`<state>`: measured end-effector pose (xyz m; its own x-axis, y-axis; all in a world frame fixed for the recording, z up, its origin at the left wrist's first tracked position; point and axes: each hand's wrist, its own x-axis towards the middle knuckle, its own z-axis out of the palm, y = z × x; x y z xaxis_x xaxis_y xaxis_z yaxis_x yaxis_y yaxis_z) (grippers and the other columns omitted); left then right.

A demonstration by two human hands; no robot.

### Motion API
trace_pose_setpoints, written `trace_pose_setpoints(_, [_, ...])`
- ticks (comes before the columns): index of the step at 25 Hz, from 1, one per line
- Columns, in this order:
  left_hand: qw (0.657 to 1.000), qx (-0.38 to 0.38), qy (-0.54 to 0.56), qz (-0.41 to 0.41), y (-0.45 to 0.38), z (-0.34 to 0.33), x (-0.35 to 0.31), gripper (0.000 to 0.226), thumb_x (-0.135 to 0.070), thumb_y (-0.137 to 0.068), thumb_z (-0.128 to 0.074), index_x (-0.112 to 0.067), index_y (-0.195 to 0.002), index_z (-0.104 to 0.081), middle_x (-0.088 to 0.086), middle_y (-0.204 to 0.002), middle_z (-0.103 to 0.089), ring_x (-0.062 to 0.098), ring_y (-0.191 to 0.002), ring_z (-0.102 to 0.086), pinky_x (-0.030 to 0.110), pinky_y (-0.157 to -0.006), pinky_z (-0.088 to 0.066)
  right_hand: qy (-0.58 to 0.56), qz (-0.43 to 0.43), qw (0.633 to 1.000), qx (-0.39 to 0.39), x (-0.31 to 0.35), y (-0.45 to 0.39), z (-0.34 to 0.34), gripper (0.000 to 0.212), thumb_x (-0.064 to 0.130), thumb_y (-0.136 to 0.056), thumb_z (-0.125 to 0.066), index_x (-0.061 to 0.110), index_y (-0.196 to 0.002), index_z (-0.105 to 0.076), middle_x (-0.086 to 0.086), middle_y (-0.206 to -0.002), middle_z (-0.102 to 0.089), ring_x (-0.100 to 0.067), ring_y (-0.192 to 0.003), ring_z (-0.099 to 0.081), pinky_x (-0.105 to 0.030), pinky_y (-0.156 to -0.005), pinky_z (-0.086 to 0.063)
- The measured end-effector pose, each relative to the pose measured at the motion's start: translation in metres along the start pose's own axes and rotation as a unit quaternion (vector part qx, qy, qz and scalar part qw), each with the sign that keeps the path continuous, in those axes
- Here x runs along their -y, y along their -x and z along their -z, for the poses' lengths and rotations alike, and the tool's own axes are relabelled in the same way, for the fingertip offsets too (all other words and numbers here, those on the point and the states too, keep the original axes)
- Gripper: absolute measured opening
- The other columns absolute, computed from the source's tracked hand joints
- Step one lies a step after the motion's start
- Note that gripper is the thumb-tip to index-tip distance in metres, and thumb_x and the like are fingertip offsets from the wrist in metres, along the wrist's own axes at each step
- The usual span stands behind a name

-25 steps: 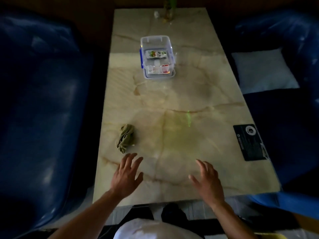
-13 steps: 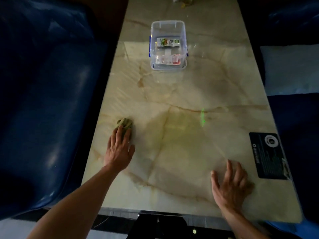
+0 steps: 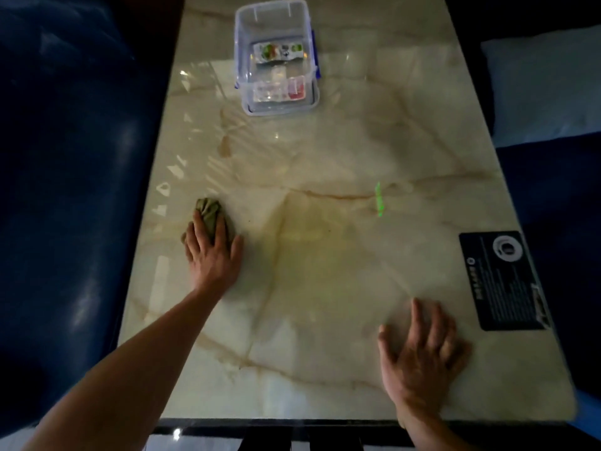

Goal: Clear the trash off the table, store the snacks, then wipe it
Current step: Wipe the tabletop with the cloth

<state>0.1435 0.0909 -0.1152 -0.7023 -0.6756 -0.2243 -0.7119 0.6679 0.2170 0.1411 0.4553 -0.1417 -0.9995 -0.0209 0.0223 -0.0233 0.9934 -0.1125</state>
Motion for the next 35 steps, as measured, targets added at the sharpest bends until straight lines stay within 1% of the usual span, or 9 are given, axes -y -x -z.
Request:
trace_pose_setpoints(7, [0.988, 0.038, -0.042, -0.142, -0.02, -0.022, -0.103, 0.078, -0.07, -0.086, -0.023, -0.032, -0.152, -0.009, 0.015, -0.162, 0.011, 0.044, -0.147, 0.005, 0.056, -0.119, 0.002, 0.006, 0.001, 1.0, 0.003, -0.003, 0.001, -0.002, 0.075, 0.065, -0.086, -0.035, 0.026, -0.15, -0.03, -0.009, -0.156, -0.033, -0.035, -0.14, -0.033, -0.059, -0.117, -0.013])
trace_pose_setpoints(13, [0.938, 0.089, -0.068, -0.328, 0.019, -0.053, -0.196, 0.077, -0.072, -0.084, -0.018, -0.035, -0.152, -0.012, 0.01, -0.164, 0.006, 0.04, -0.149, 0.004, 0.054, -0.121, 0.002, 0.004, -0.007, 1.0, 0.012, 0.0, 0.0, 0.0, 0.076, 0.065, -0.084, -0.037, 0.027, -0.149, -0.032, -0.009, -0.156, -0.032, -0.035, -0.14, -0.033, -0.059, -0.116, -0.013])
trace_pose_setpoints(15, [0.915, 0.072, -0.113, -0.38, 0.02, -0.051, -0.188, 0.075, -0.07, -0.087, -0.021, -0.033, -0.152, -0.013, 0.011, -0.164, 0.001, 0.04, -0.149, 0.0, 0.056, -0.121, -0.006, -0.001, -0.004, 1.0, 0.01, -0.002, 0.0, -0.001, 0.076, 0.066, -0.084, -0.036, 0.027, -0.149, -0.031, -0.009, -0.157, -0.031, -0.036, -0.141, -0.032, -0.059, -0.117, -0.013])
trace_pose_setpoints(19, [0.816, 0.066, -0.171, -0.548, 0.004, -0.035, -0.124, 0.072, -0.067, -0.09, -0.027, -0.032, -0.152, -0.015, 0.014, -0.163, -0.006, 0.043, -0.148, -0.004, 0.056, -0.121, -0.006, 0.001, -0.009, 1.0, 0.01, -0.002, 0.001, -0.003, 0.076, 0.068, -0.085, -0.03, 0.028, -0.15, -0.029, -0.008, -0.158, -0.028, -0.035, -0.142, -0.029, -0.058, -0.117, -0.013])
trace_pose_setpoints(21, [0.8, 0.061, -0.187, -0.567, -0.004, -0.027, -0.086, 0.071, -0.066, -0.091, -0.031, -0.033, -0.152, -0.017, 0.015, -0.162, -0.011, 0.045, -0.147, -0.007, 0.058, -0.12, -0.008, 0.003, -0.008, 1.0, 0.008, -0.001, 0.0, -0.003, 0.075, 0.067, -0.085, -0.03, 0.028, -0.15, -0.029, -0.008, -0.158, -0.028, -0.034, -0.142, -0.03, -0.058, -0.117, -0.013])
trace_pose_setpoints(23, [0.835, 0.055, -0.188, -0.514, -0.008, -0.017, -0.051, 0.069, -0.066, -0.091, -0.03, -0.035, -0.152, -0.016, 0.015, -0.162, -0.012, 0.046, -0.147, -0.008, 0.059, -0.12, -0.012, 0.007, -0.008, 1.0, 0.009, -0.002, -0.001, -0.003, 0.075, 0.066, -0.085, -0.032, 0.028, -0.149, -0.03, -0.007, -0.158, -0.028, -0.034, -0.142, -0.03, -0.058, -0.117, -0.013])
trace_pose_setpoints(25, [0.902, 0.049, -0.164, -0.397, -0.007, -0.006, -0.014, 0.068, -0.067, -0.091, -0.021, -0.038, -0.151, -0.01, 0.015, -0.162, -0.011, 0.046, -0.147, -0.006, 0.062, -0.117, -0.018, 0.01, -0.005, 1.0, 0.009, -0.002, 0.0, -0.002, 0.075, 0.065, -0.084, -0.035, 0.028, -0.149, -0.03, -0.007, -0.157, -0.029, -0.034, -0.142, -0.029, -0.058, -0.117, -0.013])
trace_pose_setpoints(28, [0.967, 0.046, -0.124, -0.219, 0.009, 0.005, 0.041, 0.07, -0.072, -0.088, -0.013, -0.043, -0.151, -0.001, 0.01, -0.163, 0.007, 0.041, -0.148, 0.008, 0.059, -0.12, -0.007, 0.017, -0.001, 1.0, -0.005, -0.002, 0.001, -0.003, 0.074, 0.063, -0.086, -0.039, 0.026, -0.149, -0.031, -0.008, -0.156, -0.032, -0.034, -0.141, -0.03, -0.058, -0.116, -0.014])
trace_pose_setpoints(35, [0.997, 0.056, -0.037, 0.048, 0.083, -0.017, 0.022, 0.078, -0.078, -0.079, 0.002, -0.043, -0.148, 0.013, 0.009, -0.159, 0.027, 0.046, -0.145, 0.016, 0.058, -0.117, 0.009, 0.019, -0.003, 1.0, 0.001, -0.001, 0.001, -0.002, 0.074, 0.062, -0.085, -0.037, 0.026, -0.15, -0.03, -0.009, -0.158, -0.029, -0.034, -0.141, -0.029, -0.057, -0.117, -0.011])
